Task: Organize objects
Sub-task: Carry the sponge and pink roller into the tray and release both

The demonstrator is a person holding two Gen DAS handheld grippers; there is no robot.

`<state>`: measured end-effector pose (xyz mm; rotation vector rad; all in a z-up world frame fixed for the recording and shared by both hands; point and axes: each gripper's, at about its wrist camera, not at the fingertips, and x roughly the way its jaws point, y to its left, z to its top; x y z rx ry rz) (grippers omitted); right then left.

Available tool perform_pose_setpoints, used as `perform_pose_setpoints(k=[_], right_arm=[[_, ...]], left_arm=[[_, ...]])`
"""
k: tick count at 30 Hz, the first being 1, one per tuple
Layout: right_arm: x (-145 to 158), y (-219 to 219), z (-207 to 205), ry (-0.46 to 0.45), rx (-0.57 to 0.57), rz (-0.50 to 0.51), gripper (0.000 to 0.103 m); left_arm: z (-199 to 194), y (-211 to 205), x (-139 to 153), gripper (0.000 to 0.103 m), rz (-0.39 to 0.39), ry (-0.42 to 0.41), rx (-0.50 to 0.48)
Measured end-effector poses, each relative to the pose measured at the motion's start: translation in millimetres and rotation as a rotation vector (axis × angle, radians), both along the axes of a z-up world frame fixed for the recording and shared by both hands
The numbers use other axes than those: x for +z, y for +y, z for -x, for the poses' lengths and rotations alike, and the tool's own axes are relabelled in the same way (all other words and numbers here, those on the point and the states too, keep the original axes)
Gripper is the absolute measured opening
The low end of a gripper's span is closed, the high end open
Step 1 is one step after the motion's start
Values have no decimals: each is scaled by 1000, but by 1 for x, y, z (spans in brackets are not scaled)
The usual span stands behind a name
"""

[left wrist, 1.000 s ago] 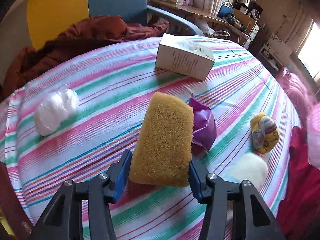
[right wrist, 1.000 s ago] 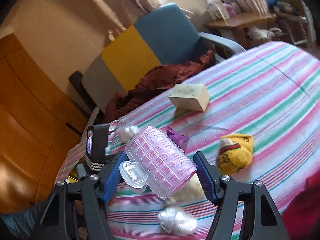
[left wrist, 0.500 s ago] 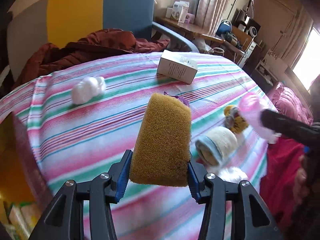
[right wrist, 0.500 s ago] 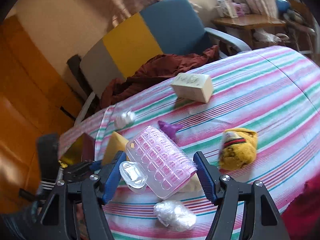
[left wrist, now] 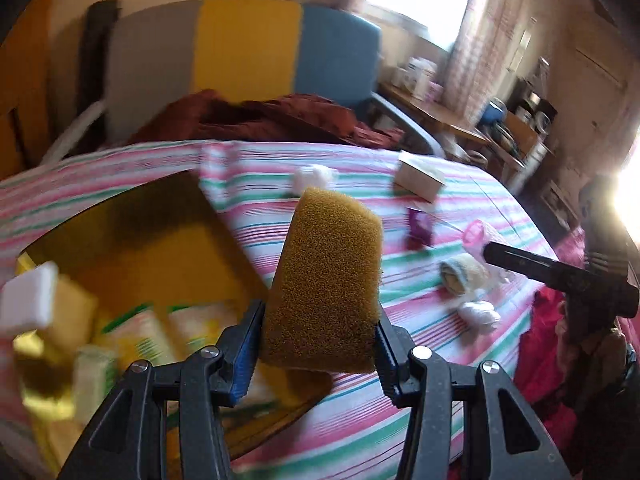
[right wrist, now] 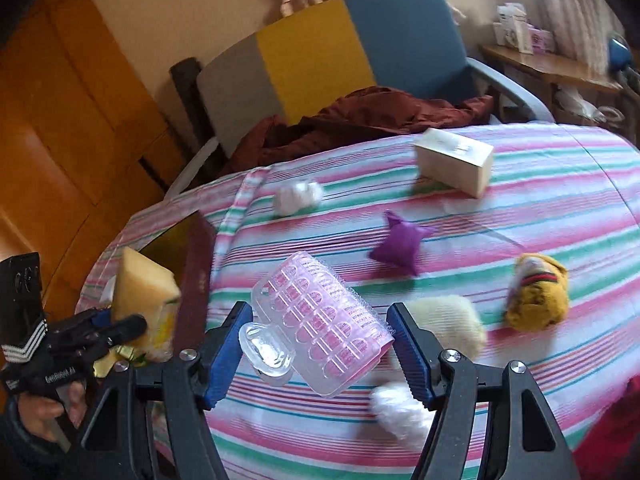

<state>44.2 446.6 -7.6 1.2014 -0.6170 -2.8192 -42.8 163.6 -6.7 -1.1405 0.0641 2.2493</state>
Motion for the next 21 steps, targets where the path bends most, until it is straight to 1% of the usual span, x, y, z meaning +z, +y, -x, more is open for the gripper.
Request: perform_pose_setpoints(k=[4, 8, 11, 13, 16, 18, 20, 21], right_arm=[[2, -38, 16, 2, 80, 16, 70], [1, -95, 46, -13, 206, 19, 70], [0, -131, 72, -27, 289, 4, 70], [-2, -161, 96, -49, 350, -14, 70], [-2, -190, 129, -65, 393, -47, 70], [2, -209, 152, -59, 393, -80, 72], [4, -217, 167, -54, 377, -88, 89], [4, -219, 173, -53, 363, -94, 90]], left_arm=[[3, -52, -5, 51, -7, -10, 117], [0, -98, -9, 51, -13, -12, 208], [-5, -115, -18, 51, -5, -21, 231], [-6, -120, -25, 51, -3, -37, 237], [-6, -126, -34, 53, 2, -57, 243], [-7, -127, -37, 56, 11, -58, 246], [-8, -132, -37, 64, 27, -52, 259], [-8, -134, -38, 65, 23, -56, 260]])
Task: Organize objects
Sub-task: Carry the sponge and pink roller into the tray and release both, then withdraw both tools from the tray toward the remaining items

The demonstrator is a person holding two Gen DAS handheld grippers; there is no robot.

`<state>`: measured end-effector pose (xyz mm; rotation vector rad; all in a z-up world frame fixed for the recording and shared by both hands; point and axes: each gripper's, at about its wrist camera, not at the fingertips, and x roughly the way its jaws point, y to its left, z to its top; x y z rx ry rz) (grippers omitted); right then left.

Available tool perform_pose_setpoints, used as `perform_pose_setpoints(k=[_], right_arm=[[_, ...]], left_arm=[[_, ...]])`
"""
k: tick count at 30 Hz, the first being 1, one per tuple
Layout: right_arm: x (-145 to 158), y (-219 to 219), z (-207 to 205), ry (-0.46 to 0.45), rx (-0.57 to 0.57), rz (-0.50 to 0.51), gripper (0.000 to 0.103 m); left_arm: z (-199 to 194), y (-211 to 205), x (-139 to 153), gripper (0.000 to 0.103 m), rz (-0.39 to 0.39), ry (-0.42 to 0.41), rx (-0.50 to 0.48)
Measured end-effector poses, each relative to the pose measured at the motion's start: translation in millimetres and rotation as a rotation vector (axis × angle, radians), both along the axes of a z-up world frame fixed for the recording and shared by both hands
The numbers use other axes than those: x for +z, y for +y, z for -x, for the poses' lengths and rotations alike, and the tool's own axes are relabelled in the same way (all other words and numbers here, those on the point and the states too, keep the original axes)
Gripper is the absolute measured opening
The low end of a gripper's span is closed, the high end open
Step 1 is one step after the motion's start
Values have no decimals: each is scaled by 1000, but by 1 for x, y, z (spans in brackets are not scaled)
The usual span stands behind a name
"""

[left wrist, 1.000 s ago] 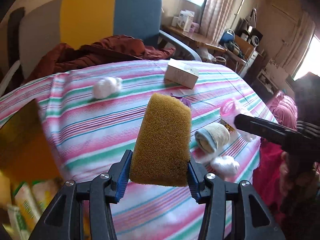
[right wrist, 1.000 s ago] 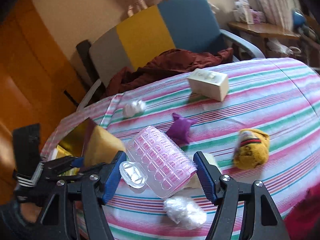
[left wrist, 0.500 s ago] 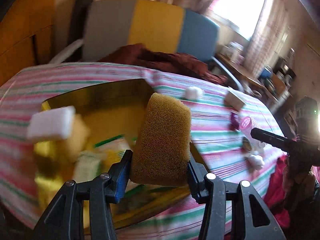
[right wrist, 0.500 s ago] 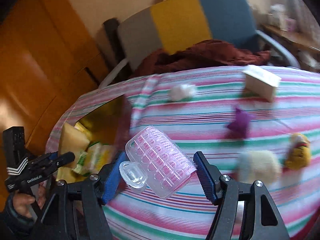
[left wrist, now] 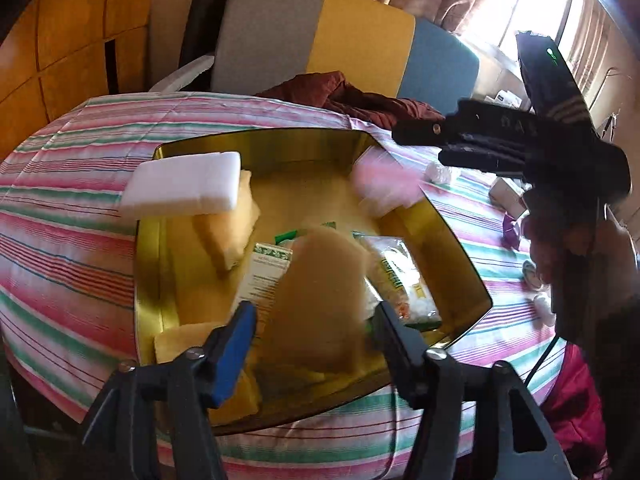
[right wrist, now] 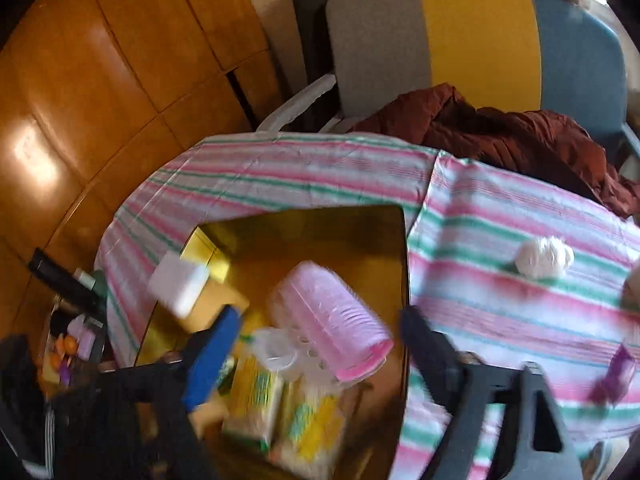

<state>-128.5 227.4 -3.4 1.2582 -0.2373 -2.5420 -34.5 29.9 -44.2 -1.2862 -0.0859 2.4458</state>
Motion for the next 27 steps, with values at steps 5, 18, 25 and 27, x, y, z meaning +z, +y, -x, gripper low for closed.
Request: perform_pose_setpoints(k=[5, 18, 25, 27], right_arm=[[-6, 4, -9, -20, -34, 4, 93], [-24, 2, -68, -38, -47, 9, 101], [-16, -11, -85, -2, -26, -14, 102], [-13, -14, -89, 9, -24, -20, 103]], left_arm=[[-4, -10, 2, 69, -27, -8, 6], [-8, -14, 31, 69, 3, 71, 89], [-11, -17, 38, 69, 0, 84, 108], [-14, -17, 41, 69, 2, 94, 112]])
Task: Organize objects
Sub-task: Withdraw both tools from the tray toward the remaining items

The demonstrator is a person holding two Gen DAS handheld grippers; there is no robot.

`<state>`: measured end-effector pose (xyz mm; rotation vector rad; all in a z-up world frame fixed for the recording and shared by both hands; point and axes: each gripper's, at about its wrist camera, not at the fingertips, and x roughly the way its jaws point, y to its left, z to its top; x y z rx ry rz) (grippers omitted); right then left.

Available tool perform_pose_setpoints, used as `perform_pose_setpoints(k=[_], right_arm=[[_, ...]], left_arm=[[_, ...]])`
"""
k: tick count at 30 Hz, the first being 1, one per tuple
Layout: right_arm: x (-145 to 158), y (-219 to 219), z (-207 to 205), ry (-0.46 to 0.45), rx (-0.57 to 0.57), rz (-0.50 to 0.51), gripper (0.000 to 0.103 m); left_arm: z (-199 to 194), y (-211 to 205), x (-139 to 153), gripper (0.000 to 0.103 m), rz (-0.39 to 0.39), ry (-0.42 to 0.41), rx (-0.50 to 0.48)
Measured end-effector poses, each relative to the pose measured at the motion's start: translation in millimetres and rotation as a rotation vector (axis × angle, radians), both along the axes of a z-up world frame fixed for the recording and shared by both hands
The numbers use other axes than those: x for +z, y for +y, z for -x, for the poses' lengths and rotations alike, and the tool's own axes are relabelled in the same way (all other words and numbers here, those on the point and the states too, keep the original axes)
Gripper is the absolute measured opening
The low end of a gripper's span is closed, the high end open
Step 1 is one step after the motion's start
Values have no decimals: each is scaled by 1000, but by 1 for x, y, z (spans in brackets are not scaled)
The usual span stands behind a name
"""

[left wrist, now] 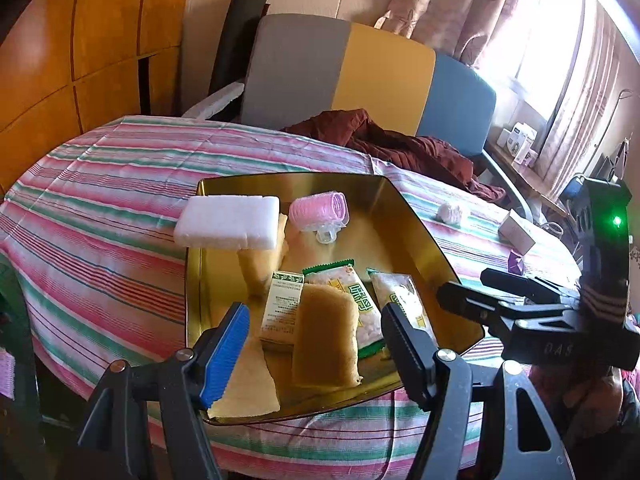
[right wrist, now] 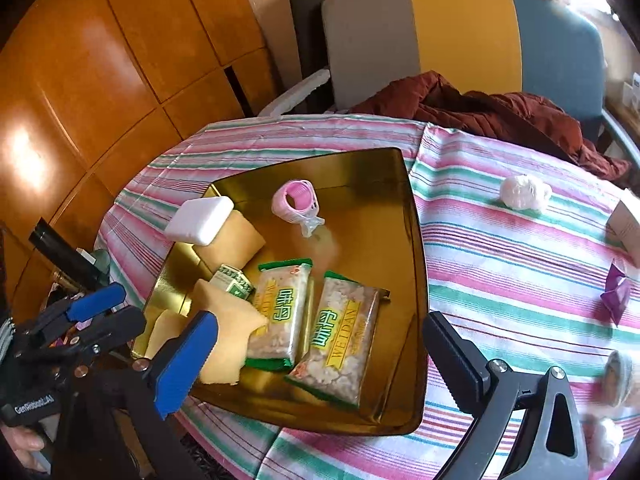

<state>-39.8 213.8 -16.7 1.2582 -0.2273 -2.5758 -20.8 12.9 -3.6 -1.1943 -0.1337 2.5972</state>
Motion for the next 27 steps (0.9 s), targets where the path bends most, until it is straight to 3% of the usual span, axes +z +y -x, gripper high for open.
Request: perform_pose_setpoints(k=[13, 27], right_arm=[[5, -11, -18, 38, 8, -33, 103], [2, -3, -25, 32, -19, -14, 103]], left_arm=[[-9, 3, 12, 69, 54, 55, 36], [-11, 10, 5, 69, 72, 36, 18]])
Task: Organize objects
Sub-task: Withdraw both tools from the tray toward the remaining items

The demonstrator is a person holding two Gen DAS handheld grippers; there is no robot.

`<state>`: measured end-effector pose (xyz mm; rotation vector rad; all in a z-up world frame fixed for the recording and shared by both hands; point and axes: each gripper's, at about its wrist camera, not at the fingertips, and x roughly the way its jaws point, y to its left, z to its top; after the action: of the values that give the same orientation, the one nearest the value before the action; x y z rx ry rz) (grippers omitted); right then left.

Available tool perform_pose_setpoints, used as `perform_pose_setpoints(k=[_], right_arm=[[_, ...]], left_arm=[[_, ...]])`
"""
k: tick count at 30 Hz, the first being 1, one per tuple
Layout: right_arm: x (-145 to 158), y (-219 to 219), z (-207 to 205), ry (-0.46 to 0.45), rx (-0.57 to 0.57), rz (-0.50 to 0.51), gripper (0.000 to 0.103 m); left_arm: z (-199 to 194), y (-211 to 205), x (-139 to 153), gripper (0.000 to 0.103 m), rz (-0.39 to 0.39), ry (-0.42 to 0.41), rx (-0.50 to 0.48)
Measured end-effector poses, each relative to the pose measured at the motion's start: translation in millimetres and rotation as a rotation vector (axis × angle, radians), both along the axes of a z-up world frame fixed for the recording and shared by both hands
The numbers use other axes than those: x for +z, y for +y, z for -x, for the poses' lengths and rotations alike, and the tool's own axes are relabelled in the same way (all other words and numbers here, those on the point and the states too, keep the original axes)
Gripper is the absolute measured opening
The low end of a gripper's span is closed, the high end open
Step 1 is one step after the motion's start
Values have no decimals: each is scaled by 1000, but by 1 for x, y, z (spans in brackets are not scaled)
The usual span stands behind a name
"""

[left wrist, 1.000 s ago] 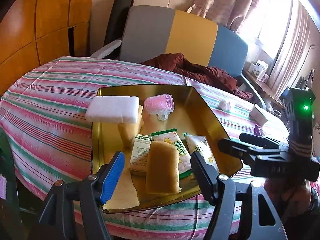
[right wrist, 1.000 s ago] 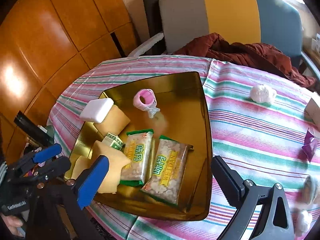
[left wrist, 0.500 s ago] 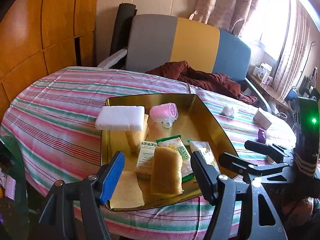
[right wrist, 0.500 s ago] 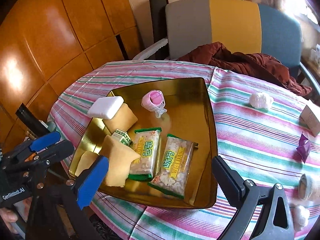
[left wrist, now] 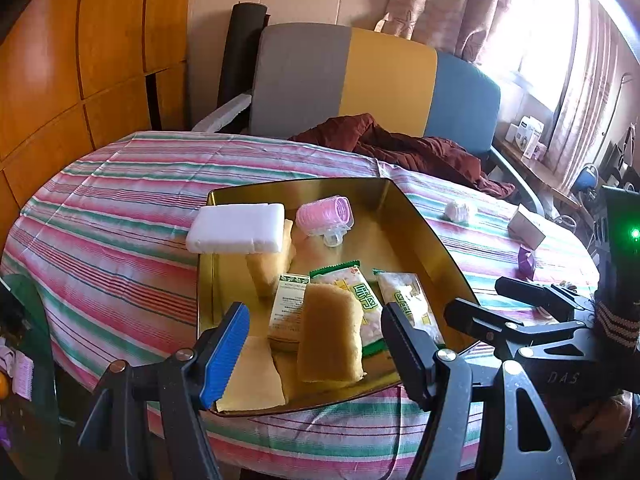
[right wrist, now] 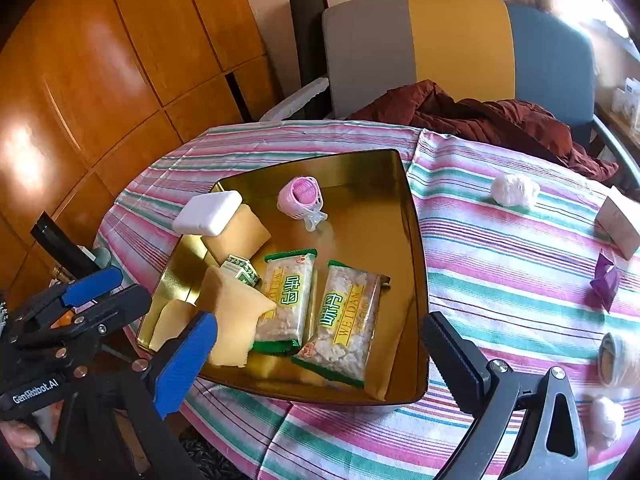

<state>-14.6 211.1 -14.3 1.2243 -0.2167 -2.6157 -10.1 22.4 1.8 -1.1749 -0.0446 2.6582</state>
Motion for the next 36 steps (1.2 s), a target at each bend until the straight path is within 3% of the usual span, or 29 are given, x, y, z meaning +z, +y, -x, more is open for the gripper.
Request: perform_pose_setpoints(k=[23, 36], right_arm=[[1, 34, 0, 7, -80, 4, 103], [-5, 105, -5, -37, -216, -25, 103]], left_arm=[[3, 19, 4, 69, 48, 5, -39], [18, 46, 6, 69, 61, -18, -95]])
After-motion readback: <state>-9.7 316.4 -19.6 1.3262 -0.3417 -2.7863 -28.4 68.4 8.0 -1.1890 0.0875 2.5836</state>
